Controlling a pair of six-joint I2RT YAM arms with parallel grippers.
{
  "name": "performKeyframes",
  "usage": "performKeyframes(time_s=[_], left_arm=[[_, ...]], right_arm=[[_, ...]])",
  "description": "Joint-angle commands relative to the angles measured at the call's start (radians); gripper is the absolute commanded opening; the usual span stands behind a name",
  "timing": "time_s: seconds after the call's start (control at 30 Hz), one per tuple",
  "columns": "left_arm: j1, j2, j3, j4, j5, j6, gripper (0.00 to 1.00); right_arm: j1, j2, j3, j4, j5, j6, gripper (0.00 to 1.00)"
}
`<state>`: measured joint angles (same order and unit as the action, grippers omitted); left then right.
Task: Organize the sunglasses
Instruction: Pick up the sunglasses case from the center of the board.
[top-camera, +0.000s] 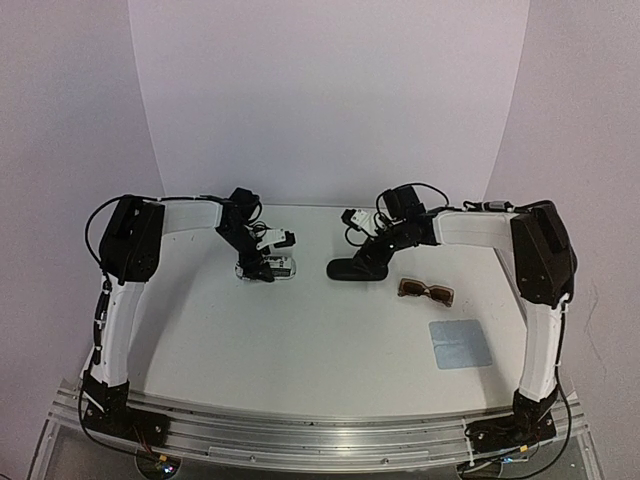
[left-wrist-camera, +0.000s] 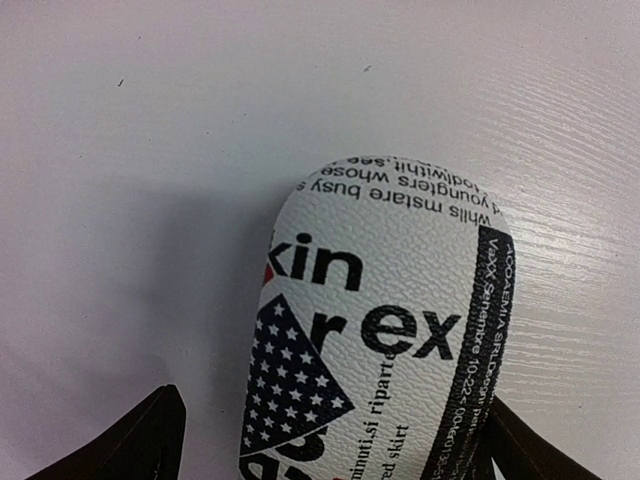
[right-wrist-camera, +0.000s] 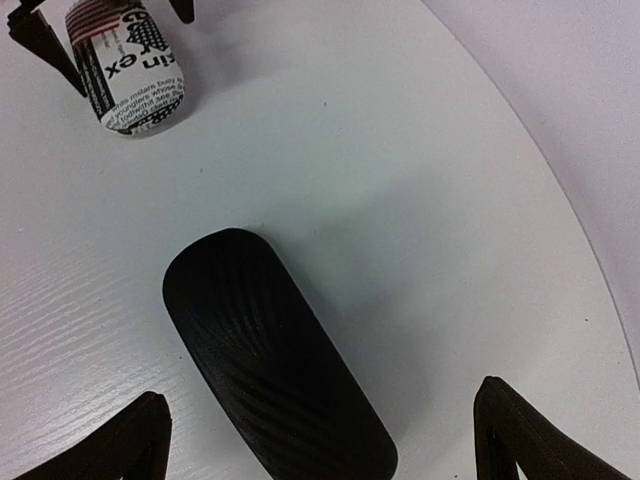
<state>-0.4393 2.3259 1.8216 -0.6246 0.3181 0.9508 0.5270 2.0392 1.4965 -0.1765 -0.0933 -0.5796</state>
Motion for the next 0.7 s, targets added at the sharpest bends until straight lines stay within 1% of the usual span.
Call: performKeyframes(time_s=[0.0, 0.17, 0.3, 0.43, 0.5, 0.53, 0.6, 0.67], left_arm=[[-0.001, -0.022, -0.035, 0.006, -0.025, -0.004, 0.88], [-0.001, -0.074, -0.084, 0.012, 0.016, 0.07, 0.93], [-0.001, -0.134, -0.102, 0.003, 0.045, 0.113, 0.97], [-0.001, -0.213, -0.107, -0.025, 0.119, 0.149, 0.99], [0.001, -0.276, -0.126, -0.033, 0.163, 0.16, 0.99], [0.003, -0.309, -0.141, -0.032, 0.195, 0.161, 0.99], [0.007, -0.374, -0.175, -0.027, 0.268, 0.148, 0.99], [0.014, -0.444, -0.213, -0.008, 0.352, 0.097, 0.99]], right_arm=[[0.004, 0.064, 0.079, -0.098, -0.026, -0.082, 0.98], [0.004, 0.144, 0.158, -0.164, -0.017, -0.148, 0.98], [0.004, 0.231, 0.252, -0.241, -0.021, -0.2, 0.98], [0.004, 0.31, 0.312, -0.283, -0.002, -0.209, 0.97], [0.004, 0.33, 0.328, -0.29, -0.008, -0.21, 0.94], [0.004, 0.334, 0.332, -0.292, -0.015, -0.212, 0.92], [0.004, 0.334, 0.335, -0.299, -0.041, -0.227, 0.83], [0.005, 0.327, 0.336, -0.305, -0.066, -0.238, 0.69]])
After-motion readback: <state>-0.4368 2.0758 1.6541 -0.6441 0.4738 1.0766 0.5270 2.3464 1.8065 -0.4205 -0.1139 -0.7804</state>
